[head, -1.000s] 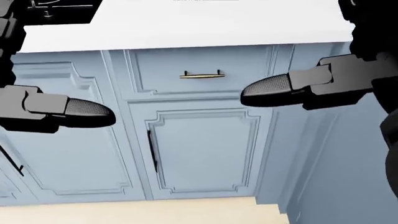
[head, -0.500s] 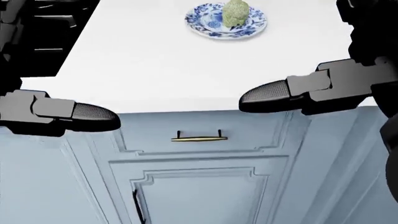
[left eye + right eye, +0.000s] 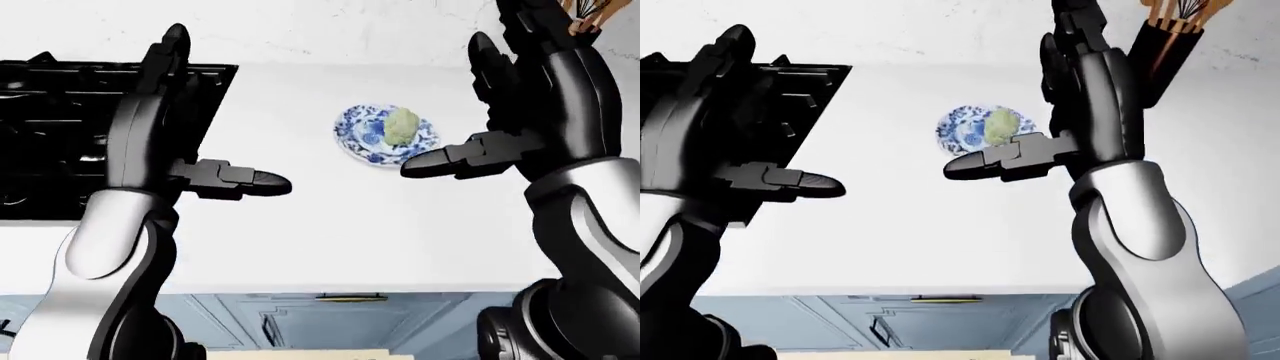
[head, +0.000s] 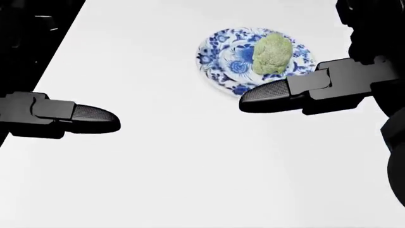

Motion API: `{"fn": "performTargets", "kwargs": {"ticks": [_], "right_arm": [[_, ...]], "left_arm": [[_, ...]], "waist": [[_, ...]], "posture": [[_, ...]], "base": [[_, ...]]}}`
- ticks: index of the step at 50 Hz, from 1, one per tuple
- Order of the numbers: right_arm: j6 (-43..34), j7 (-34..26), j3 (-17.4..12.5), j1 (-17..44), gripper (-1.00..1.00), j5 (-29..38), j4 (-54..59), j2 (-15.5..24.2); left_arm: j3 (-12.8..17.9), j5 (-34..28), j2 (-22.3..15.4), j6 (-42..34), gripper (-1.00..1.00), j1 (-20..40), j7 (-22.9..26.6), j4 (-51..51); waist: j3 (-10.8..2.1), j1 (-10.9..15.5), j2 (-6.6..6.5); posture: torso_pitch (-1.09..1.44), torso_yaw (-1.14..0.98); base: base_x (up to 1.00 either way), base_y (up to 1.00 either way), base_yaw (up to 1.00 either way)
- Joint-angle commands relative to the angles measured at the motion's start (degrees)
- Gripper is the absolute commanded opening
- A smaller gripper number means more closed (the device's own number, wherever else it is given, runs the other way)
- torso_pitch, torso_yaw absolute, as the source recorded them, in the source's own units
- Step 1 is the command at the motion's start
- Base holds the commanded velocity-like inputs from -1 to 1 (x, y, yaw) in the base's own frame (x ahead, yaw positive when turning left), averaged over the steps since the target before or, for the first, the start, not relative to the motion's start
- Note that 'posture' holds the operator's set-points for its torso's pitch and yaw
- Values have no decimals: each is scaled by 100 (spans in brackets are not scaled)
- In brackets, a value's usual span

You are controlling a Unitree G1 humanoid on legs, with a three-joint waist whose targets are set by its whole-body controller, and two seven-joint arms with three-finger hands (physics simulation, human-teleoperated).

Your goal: Place the broccoli on the top rack of the oven.

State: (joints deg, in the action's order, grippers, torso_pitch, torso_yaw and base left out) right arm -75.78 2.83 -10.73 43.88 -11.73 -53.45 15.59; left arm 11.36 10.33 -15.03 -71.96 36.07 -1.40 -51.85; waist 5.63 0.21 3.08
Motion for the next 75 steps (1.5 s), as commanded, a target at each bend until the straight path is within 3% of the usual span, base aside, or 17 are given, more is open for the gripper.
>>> {"fn": "performTargets", "kwargs": {"ticks": [1,5,6,8,9,13,18,22,25,30,31,34,36,39,48,59,75], "right_arm": [[194,-12,-52,181,100,-25,-209,35],[223,-6,-22,243,100,-29,-160,56],[237,-14,-14,251,100,-16,-139,93],[191,-30,-4,280,100,3,-157,155],[89,-39,-39,354,100,26,-146,220],[-186,-231,16,505,100,206,-142,549],[-676,-722,192,1294,100,425,289,1226],[-791,-971,239,1567,100,671,411,1303],[-1033,-1257,315,2242,100,771,783,1512],[-469,-1753,469,2689,100,1069,1765,1867],[-202,-1807,486,2532,100,1190,1865,1820],[923,-2452,909,2573,100,1666,3240,1932],[1852,-3089,1170,2678,100,2238,4249,1957],[3145,-3498,978,3303,100,3065,6236,1618],[4191,-4774,752,3449,100,4613,7465,1478],[5317,-5107,718,3700,100,5199,9005,1267],[5551,-5244,680,3423,100,5408,9294,1079]], "left_arm": [[99,-62,-47,238,100,152,-51,-167],[90,-63,-55,236,100,164,-53,-153],[91,-68,-59,249,100,159,-55,-148],[105,-58,-59,240,100,143,-41,-167],[95,-62,-62,244,100,143,-45,-162],[96,-57,-55,252,100,110,-30,-172],[90,-46,-58,139,100,172,-34,-238],[96,-59,-71,166,100,161,-25,-213],[110,-56,-75,180,100,147,-7,-206],[124,-38,-68,171,100,120,-3,-238],[113,-36,-62,179,100,116,-4,-235],[104,-35,-78,139,100,166,10,-217],[80,-37,-69,115,100,215,-5,-198],[107,-8,-51,31,100,280,-8,-233],[200,59,-77,-20,100,232,-8,-331],[194,98,-94,-60,100,210,-10,-382],[264,180,-151,-31,100,177,-10,-365]], "waist": [[-184,20,0],[-127,-14,-126],[-170,-38,-239],[-282,-40,-587],[-213,-36,-305],[-327,-13,-151],[-306,11,-203],[-303,1,-243],[-313,11,-257],[-287,4,-298],[-281,9,-302],[-286,-3,-311],[-305,-28,-316],[-336,-70,-345],[-335,-44,-376],[-353,-67,-386],[-372,-68,-390]], "posture": [[0,0],[0,0],[0,0],[0,0],[0,0],[0,0],[0,0],[0,0],[0,0],[0,0],[0,0],[0,0],[0,0],[0,0],[0,0],[0,0],[0,0]], "base": [[0,0,0],[0,0,0],[0,0,0],[0,0,0],[0,0,0],[0,0,0],[0,0,0],[0,0,0],[0,0,0],[0,0,0],[0,0,0],[0,0,0],[0,0,0],[0,0,0],[0,0,0],[0,0,0],[0,0,0]]}}
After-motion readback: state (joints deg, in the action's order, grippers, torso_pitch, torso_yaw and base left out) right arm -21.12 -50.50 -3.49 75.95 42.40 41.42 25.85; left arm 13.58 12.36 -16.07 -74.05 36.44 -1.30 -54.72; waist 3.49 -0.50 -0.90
